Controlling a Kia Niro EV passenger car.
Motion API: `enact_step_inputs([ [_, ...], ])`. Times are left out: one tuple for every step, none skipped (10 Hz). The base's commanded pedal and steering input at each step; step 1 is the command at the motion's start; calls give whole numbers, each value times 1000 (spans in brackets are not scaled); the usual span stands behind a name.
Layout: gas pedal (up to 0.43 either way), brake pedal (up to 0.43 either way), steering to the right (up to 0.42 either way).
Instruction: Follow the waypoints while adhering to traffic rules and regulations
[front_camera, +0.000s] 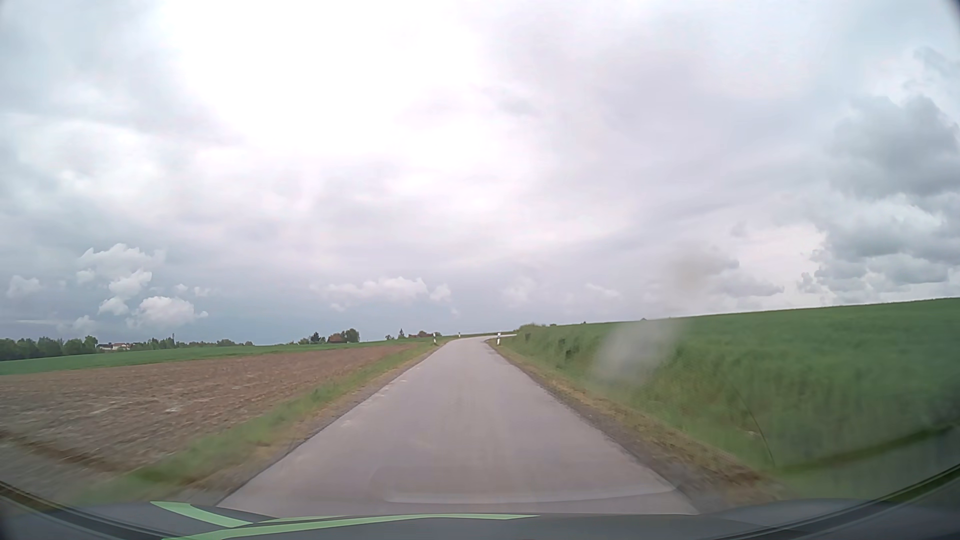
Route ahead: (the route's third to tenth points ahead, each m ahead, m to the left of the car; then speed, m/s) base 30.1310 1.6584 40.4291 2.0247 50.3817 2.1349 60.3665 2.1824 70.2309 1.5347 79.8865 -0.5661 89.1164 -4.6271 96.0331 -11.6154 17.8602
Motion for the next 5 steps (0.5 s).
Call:
enact_step_inputs([
  [0,0,-11],
  [0,0,-11],
  [0,0,-11],
  [0,0,-11],
  [0,0,-10],
])
